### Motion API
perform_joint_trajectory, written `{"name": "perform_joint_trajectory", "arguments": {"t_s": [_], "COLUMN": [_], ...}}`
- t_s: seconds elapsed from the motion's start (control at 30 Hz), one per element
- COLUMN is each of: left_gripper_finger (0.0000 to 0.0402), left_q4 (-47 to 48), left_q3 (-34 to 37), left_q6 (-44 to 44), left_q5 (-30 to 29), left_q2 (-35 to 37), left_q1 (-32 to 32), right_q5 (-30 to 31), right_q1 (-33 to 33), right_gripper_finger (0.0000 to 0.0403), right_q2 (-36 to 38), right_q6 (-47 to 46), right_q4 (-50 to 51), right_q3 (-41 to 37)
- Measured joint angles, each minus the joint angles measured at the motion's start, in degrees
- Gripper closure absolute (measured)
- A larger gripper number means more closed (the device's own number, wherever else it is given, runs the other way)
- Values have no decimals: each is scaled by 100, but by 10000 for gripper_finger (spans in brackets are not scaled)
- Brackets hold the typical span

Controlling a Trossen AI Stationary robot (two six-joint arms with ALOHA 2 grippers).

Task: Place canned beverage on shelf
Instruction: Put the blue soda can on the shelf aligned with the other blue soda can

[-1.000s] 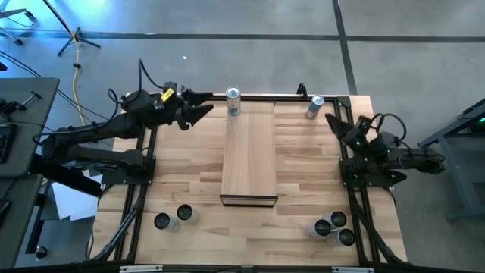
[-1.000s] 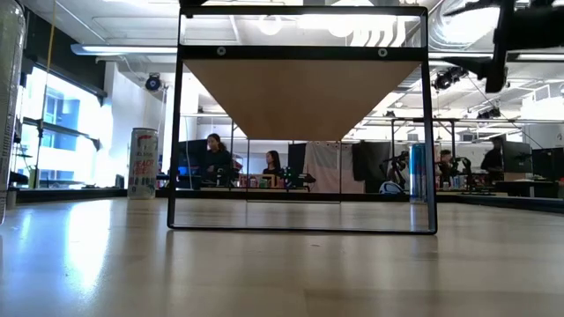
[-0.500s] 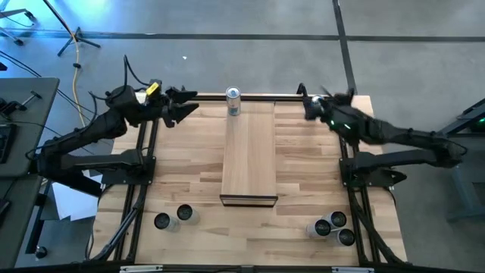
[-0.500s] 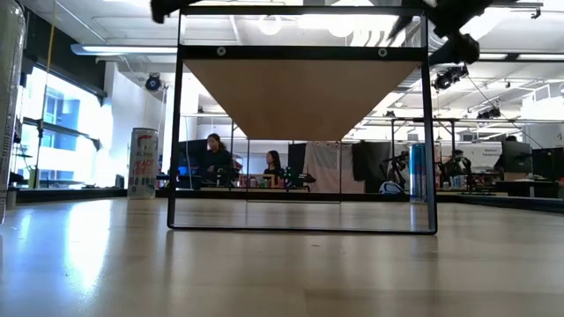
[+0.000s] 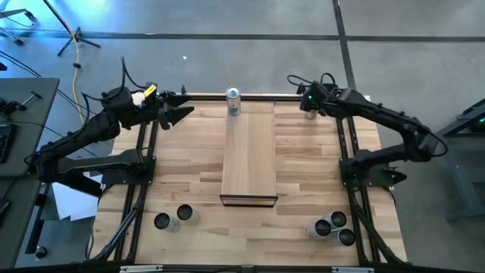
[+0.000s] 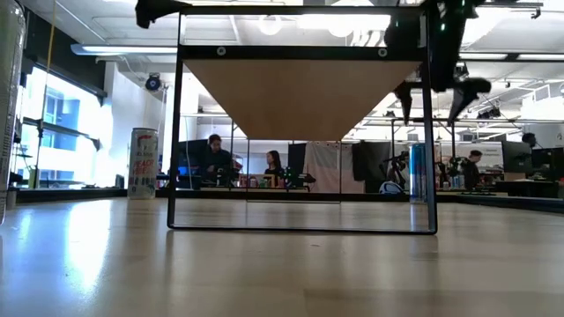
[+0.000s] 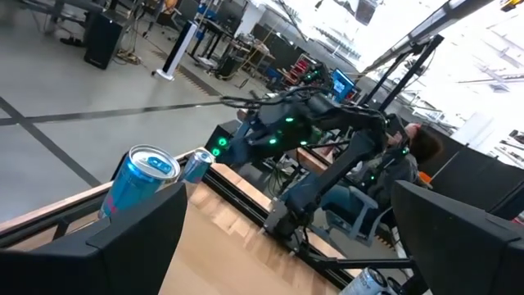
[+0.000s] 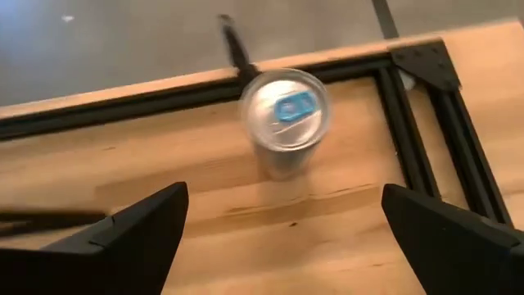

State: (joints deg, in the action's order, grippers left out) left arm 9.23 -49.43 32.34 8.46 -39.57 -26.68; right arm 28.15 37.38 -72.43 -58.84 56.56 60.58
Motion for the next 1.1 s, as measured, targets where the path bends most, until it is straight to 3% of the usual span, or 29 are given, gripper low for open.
{"name": "perform_joint_trajectory", "arguments": {"t_s": [0.33,0.57,1.1], "left_gripper_finger": [2,2,2], "left_q4": [-7,-9,-9], "left_q3": [0,0,0], "left_q6": [59,151,44], "left_q5": [-44,-52,-386], "left_q2": [0,0,-44], "left_q1": [0,0,0], "right_q5": [-67,-272,100], "right_q1": [669,812,869], "right_gripper_finger": [10,10,11], "right_q2": [-35,-362,-968], "right_q6": [506,515,614], "right_q4": [-1159,-1189,-1554], "right_q3": [-440,-442,-446]}}
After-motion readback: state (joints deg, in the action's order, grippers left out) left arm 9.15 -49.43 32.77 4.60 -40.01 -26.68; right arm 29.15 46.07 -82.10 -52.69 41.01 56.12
